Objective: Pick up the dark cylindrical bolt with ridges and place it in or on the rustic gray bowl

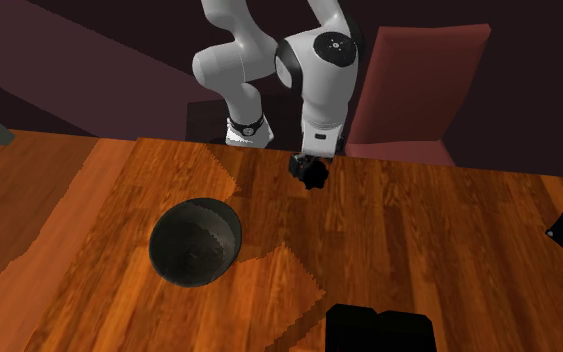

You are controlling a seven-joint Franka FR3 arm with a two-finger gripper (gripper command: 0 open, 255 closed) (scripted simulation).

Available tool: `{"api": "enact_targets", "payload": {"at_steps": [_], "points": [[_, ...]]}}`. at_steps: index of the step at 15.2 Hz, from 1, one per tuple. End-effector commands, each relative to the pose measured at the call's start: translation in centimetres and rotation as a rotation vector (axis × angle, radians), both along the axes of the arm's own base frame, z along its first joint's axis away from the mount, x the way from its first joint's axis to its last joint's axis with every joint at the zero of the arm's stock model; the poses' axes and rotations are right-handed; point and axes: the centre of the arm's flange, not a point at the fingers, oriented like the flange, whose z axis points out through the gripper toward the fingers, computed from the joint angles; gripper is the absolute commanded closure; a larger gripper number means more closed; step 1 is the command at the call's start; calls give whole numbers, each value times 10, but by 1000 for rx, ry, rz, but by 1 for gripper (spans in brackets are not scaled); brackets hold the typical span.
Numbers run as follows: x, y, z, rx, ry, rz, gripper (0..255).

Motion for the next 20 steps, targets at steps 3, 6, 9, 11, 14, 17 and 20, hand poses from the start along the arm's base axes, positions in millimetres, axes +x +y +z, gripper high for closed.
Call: {"api": "enact_targets", "payload": {"at_steps": [3,6,9,11,14,17,20], "points": [[0,1,-24,0,-1,1,0],[0,1,-24,0,-1,1,0],[0,1,-24,0,-1,1,0],[0,1,-24,0,-1,1,0],[0,1,-24,0,-1,1,255],[0,2,-24,0,-1,1,255],[0,2,-24,0,-1,1,255]]}}
